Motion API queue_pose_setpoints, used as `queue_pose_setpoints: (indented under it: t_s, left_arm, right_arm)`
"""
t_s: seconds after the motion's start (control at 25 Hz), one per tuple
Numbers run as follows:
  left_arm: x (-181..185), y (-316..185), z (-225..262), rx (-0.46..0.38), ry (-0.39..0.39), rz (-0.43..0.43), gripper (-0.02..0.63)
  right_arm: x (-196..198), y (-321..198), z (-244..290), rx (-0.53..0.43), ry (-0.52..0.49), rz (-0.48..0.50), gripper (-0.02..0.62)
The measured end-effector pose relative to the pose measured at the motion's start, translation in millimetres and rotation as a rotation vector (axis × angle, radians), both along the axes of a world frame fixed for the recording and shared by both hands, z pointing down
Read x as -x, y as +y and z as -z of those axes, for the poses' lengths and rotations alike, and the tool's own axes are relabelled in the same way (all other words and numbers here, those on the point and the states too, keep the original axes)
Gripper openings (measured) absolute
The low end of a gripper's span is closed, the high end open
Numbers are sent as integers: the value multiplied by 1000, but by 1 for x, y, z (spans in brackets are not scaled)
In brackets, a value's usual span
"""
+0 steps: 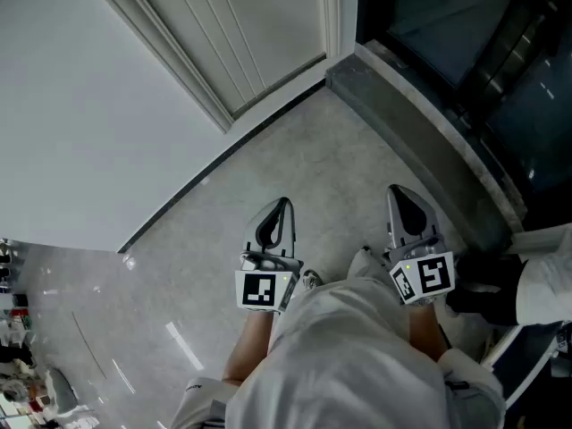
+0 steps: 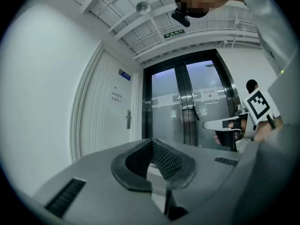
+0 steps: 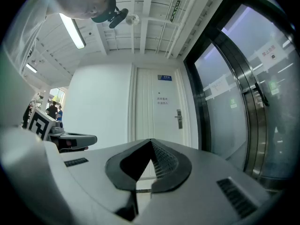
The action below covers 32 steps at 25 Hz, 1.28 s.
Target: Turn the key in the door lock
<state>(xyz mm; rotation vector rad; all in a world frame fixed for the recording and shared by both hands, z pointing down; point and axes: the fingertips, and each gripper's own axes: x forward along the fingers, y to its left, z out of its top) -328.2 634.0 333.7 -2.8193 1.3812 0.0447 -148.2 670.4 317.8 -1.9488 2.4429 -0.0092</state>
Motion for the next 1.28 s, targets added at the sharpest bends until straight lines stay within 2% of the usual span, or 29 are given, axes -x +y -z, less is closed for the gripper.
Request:
queue_pose_setpoints:
  t_s: [0.12,0.24,0.44,0.64,0.8,0.96,1.12,1.28]
  left_arm:
    - [-14,0,5,-23,-23,11,9]
    - [-35,-13,11,-49,-19,57,9]
    - [-85,-23,8,-33,20,163,9]
    - [-138,-20,-9,7,17,222,9]
    - [-159,-24,-18,38,-6,229,9]
    - [-171,-33,-1,9,-2,222,9]
    - [-182,-38,-2,16,-7,235,9]
    - [-208,-46,-12,32,-15,206,9]
  right_arm:
    - [-17,-7,3,-20,-8,16,0]
    - [-35,-23,4,-41,8,58,2]
    - [-86,-42,10,-39,27,142,1]
    - [-138,-55,-7,8,34,207,2]
    - [-156,-62,-11,-3,34,219,2]
    - [-165,-71,0,-33,27,219,1]
    - [-170,-69,-1,-21,26,250,2]
    - [-196,-76,-13,5,3,214,2]
